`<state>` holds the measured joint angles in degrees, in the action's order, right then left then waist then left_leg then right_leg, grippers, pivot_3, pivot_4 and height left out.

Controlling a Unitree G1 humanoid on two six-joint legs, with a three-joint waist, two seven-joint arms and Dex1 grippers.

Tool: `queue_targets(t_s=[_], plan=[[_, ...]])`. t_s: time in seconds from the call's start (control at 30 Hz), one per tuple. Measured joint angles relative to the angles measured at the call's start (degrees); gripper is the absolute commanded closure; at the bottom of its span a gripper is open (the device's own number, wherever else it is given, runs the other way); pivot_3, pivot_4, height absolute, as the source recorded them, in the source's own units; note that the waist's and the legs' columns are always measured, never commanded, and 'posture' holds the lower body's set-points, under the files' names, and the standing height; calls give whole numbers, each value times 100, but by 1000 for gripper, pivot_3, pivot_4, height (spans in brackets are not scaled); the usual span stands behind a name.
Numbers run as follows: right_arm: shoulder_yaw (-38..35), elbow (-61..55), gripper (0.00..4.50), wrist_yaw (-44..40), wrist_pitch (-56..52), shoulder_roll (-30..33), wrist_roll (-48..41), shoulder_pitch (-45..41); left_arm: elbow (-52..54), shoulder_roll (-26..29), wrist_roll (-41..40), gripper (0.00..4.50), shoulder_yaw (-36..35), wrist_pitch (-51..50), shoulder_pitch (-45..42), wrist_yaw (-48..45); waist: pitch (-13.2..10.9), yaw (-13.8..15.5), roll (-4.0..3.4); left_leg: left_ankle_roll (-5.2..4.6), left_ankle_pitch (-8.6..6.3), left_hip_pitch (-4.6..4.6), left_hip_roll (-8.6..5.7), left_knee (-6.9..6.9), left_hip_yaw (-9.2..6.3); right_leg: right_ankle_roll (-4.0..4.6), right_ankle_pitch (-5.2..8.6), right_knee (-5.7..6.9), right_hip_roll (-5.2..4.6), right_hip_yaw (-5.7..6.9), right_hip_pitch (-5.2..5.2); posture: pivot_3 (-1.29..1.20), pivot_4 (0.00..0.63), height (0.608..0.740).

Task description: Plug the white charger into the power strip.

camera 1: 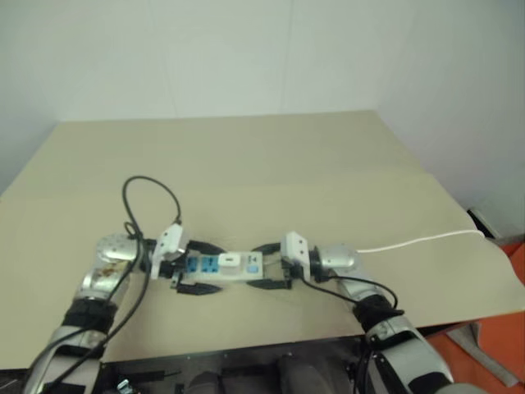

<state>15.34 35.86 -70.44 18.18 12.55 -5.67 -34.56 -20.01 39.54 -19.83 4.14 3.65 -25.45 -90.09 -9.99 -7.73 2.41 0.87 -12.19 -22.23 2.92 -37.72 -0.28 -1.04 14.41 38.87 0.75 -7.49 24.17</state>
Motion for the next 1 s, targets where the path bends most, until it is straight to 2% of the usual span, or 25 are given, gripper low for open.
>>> queue_targets(t_s=[0.07,0.27,0.4,0.5,0.67,1.0], plan=[[-5,25,25,-16,-159,-10,-12,-20,240,158,-100,0,-179,-95,107,48,-2,6,1,0,0,-3,0,0,-1,0,0,-1,-2,2,3,0,150,740],[-51,-152,25,-90,-314,94,-66,26,920,626,-541,0,-926,-406,441,273,-8,47,0,0,0,-11,-2,0,1,1,1,-11,-13,9,4,0,150,740],[-172,-866,25,-265,-493,704,-287,329,1260,940,-737,0,-1279,-572,901,335,-31,100,-6,0,0,-44,-5,0,1,0,1,-33,-25,23,21,0,150,740],[-528,-1701,25,-347,-658,1456,-518,562,1411,1245,-786,0,-1518,-652,1227,295,-38,171,-12,1,-1,-74,-5,0,0,-2,1,-54,-30,34,40,0,150,740],[-1010,-2705,25,-657,-927,2478,-953,843,1401,1412,-895,0,-1722,-732,1310,258,-39,251,-13,1,-1,-71,-3,26,1,-2,1,-81,-30,40,37,0,150,740],[-1421,-3726,25,-198,-1610,2948,-1223,1435,1987,1573,-1229,0,-1963,-1444,1505,545,-41,253,-10,1,-1,-70,-3,42,9,-2,1,-84,-29,34,44,0,150,740]])
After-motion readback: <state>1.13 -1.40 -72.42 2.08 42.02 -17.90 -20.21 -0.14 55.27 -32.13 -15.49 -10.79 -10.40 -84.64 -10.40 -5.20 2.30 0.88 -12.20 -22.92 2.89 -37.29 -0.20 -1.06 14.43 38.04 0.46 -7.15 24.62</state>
